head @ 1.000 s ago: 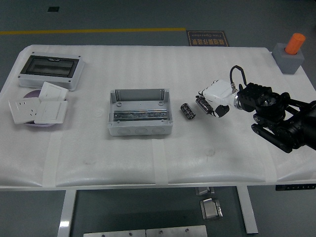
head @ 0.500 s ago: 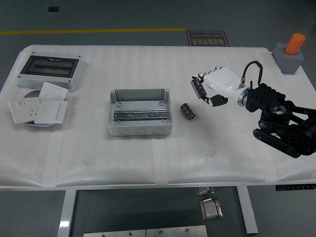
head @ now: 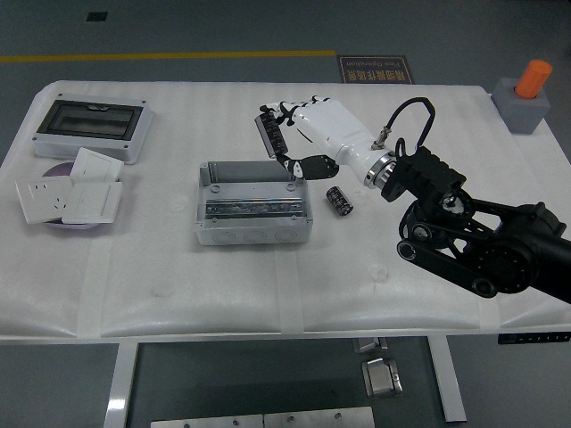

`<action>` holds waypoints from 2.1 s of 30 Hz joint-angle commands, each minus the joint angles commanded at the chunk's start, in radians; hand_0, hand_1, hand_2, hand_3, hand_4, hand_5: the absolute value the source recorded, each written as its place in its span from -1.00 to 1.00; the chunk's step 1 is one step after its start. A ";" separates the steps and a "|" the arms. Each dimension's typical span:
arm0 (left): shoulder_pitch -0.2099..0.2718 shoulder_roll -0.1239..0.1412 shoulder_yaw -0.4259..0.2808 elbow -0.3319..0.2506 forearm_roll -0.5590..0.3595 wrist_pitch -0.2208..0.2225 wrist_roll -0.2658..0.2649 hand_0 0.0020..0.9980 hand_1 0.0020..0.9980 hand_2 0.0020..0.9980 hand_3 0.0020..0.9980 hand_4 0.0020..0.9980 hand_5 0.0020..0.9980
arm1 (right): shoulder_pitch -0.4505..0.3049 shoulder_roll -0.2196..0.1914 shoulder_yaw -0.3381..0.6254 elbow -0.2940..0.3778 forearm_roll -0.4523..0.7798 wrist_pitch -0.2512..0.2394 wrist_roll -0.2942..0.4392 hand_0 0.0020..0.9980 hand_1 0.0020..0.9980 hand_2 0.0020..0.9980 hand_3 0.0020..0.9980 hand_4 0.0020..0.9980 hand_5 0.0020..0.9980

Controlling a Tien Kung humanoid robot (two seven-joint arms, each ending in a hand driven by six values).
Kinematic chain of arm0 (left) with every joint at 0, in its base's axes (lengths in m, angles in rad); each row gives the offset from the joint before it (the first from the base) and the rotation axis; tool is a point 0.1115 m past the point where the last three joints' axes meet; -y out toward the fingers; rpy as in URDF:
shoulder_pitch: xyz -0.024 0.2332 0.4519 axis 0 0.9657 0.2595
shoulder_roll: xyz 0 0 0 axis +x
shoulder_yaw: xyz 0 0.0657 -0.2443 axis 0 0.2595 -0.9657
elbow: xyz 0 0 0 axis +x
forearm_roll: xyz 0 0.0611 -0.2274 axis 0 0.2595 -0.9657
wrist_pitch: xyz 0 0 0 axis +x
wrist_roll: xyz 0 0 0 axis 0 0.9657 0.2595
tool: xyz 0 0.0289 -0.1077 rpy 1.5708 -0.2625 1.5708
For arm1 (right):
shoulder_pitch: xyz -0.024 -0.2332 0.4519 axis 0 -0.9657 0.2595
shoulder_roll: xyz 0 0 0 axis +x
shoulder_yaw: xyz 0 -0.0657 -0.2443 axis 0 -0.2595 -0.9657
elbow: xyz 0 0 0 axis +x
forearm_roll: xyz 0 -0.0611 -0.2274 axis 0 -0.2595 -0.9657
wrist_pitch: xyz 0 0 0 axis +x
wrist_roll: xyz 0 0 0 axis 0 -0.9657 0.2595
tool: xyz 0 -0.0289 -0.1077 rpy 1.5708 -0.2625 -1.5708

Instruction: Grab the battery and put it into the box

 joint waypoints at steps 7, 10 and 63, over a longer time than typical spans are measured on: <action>0.000 0.001 -0.016 0.000 0.013 -0.002 0.006 0.22 0.30 -0.11 0.00 -0.13 -0.03 | -0.011 0.035 -0.047 -0.055 0.001 0.039 -0.021 0.63 0.35 0.33 0.42 0.03 -0.72; -0.001 0.002 -0.019 0.000 0.016 -0.003 0.007 0.22 0.30 -0.11 0.00 -0.13 -0.03 | -0.009 0.041 -0.057 -0.067 0.005 0.048 -0.026 0.75 0.52 0.58 0.69 0.48 -0.40; -0.023 0.008 0.032 0.000 -0.023 -0.003 -0.010 0.22 0.30 -0.13 -0.01 -0.13 -0.04 | 0.125 -0.031 -0.208 -0.343 -0.131 0.264 0.087 0.88 0.51 0.66 0.79 0.63 -0.28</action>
